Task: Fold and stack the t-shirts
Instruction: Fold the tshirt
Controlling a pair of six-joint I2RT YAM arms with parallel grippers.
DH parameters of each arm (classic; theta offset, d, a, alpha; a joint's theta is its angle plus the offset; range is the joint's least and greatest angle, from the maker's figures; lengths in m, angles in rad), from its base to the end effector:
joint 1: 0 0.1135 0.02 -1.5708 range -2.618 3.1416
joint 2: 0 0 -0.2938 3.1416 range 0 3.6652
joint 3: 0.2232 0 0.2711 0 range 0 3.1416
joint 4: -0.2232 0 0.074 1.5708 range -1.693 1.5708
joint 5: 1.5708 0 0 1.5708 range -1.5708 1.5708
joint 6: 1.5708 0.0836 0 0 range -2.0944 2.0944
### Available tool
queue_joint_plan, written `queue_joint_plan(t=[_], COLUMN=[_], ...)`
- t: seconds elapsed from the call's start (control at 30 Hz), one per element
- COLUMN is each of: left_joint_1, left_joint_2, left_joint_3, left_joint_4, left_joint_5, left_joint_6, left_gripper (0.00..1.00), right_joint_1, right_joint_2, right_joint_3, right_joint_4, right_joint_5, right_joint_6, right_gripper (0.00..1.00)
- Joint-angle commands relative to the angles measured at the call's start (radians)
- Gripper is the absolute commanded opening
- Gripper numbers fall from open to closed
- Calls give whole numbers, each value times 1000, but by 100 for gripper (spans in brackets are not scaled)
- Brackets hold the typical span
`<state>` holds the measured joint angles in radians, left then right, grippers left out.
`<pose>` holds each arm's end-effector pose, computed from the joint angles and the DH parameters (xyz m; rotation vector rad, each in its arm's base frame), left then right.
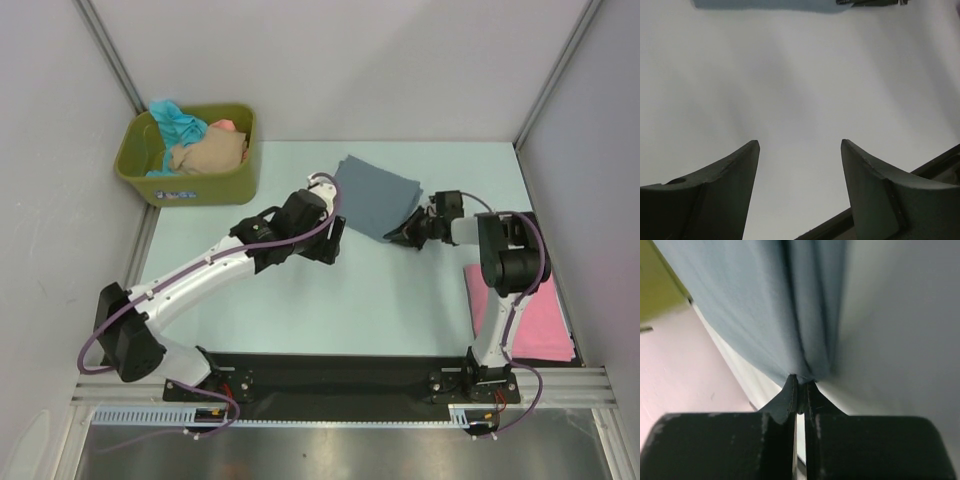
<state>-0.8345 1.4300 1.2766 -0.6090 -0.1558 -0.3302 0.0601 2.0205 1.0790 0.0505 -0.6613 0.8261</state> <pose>0.2530 -0.2599 0.3152 0.5115 2.3005 -0.4006 0.4359 0.0777 0.0908 0.6676 2.4874 1.1804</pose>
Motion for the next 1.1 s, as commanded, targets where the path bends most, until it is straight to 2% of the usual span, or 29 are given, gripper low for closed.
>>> queue_joint_plan(t=[0.0,0.03,0.07,0.17,0.2,0.27,0.33,0.47,0.6,0.67,0.77,0.9,1.07], left_joint_1=[2,0,-5,-60,-108,-159,-221,-284,-311,-311,-313,-319,-310], left_joint_2=[-59,-68,-68,-57,-46,-8,32,196,288,322,408,498,624], left_joint_3=[-37,-61,-72,-114,-121,-155,-171,-184,-227,-272,-255,-183,-88], left_joint_4=[14,20,37,78,92,156,201,335,550,711,811,842,841], left_joint_5=[-25,-21,-21,-76,-106,-206,-275,-410,-410,-374,-347,-309,-329], left_joint_6=[19,16,17,69,91,178,285,482,706,825,919,983,1027], left_gripper=[72,72,72,76,79,80,81,80,78,78,76,70,64], right_joint_1=[102,142,152,146,133,89,44,-155,-270,-286,-299,-310,-352], right_joint_2=[-116,-129,-144,-207,-248,-295,-374,-504,-589,-626,-658,-648,-641], right_joint_3=[-125,-140,-157,-149,-128,-108,-94,-102,-117,-151,-212,-203,-209], right_joint_4=[80,74,62,-105,-214,-323,-440,-592,-696,-690,-598,-592,-543], right_joint_5=[55,64,68,104,114,149,143,118,104,94,39,34,-6], right_joint_6=[136,154,151,72,38,-68,-122,-255,-317,-305,-237,-239,-199], right_gripper=[2,7,24,42,54,66,68,69,68,68,68,68,68])
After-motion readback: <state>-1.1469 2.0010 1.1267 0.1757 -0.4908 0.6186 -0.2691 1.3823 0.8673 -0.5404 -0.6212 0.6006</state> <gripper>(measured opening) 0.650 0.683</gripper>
